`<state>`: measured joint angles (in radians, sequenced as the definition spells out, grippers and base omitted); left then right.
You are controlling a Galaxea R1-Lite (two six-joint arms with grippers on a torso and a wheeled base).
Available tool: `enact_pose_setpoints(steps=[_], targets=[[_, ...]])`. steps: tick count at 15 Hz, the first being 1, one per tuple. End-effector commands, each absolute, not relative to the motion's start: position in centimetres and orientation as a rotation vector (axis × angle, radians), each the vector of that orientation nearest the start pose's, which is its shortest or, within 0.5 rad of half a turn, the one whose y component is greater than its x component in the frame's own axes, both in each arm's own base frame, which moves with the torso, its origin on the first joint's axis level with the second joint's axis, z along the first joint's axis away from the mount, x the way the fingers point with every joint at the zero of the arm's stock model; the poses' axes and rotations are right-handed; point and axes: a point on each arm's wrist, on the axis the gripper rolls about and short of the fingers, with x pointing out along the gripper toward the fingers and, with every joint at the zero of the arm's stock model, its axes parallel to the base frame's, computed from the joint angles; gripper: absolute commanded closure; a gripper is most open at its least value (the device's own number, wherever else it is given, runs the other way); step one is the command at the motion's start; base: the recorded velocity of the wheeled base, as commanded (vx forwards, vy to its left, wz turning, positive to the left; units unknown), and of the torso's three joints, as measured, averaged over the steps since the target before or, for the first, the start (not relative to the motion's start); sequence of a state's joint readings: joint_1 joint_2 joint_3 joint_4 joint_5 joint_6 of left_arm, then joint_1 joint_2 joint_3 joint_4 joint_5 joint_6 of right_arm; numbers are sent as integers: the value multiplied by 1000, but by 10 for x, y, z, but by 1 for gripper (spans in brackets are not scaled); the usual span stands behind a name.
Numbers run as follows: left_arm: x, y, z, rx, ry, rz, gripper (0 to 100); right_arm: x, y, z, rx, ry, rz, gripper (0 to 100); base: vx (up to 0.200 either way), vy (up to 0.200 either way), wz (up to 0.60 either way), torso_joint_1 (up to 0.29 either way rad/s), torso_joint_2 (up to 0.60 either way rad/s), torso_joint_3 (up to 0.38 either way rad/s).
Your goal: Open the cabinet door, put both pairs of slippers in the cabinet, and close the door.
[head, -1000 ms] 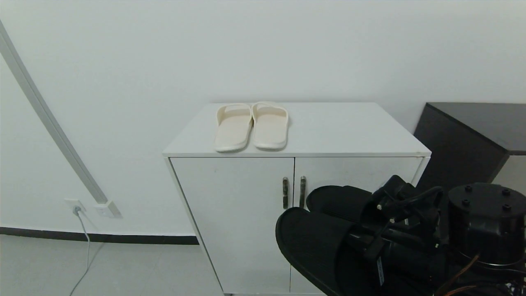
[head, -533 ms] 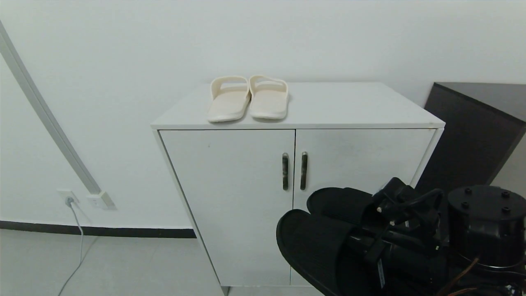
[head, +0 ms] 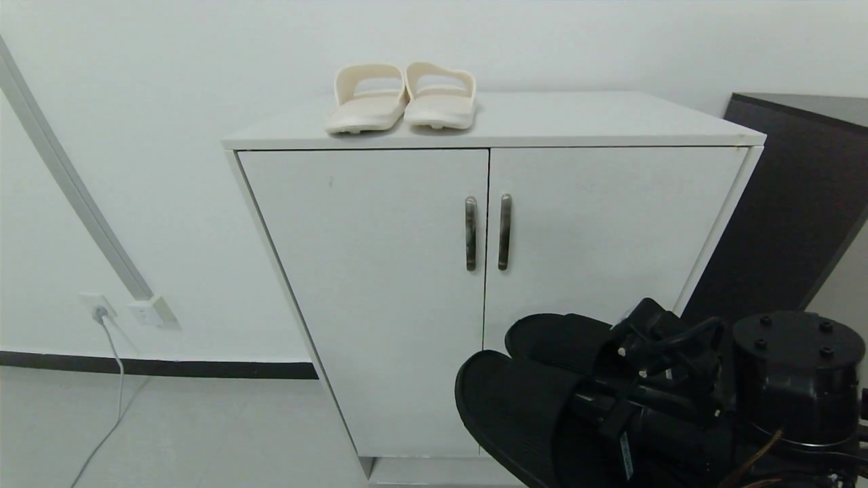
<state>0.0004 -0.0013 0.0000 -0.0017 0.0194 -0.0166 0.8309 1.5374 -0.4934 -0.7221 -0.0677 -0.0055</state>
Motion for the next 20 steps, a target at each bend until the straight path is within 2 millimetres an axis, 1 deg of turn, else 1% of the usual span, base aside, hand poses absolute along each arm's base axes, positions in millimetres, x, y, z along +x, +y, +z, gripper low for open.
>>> enact_pose_setpoints(steps=[1,4,6,18,19,20], targets=[[-23,0,76,-17,-2,20,0,163,177,152,-153,303,758,100,0,0,0,-41,447,398],[-23,0,76,-14,-2,18,0,163,177,151,-155,306,761,100,0,0,0,-23,382,364],[-23,0,76,-14,-2,18,0,163,178,150,-157,309,762,100,0,0,0,0,124,117],[-23,0,78,-6,-11,20,0,158,174,148,-157,318,778,100,0,0,0,0,5,3],[-26,0,90,-29,-43,10,0,158,174,149,-155,313,778,100,0,0,0,0,0,0],[-29,0,114,-116,-76,-11,0,158,174,149,-156,311,779,100,0,0,0,0,0,0]])
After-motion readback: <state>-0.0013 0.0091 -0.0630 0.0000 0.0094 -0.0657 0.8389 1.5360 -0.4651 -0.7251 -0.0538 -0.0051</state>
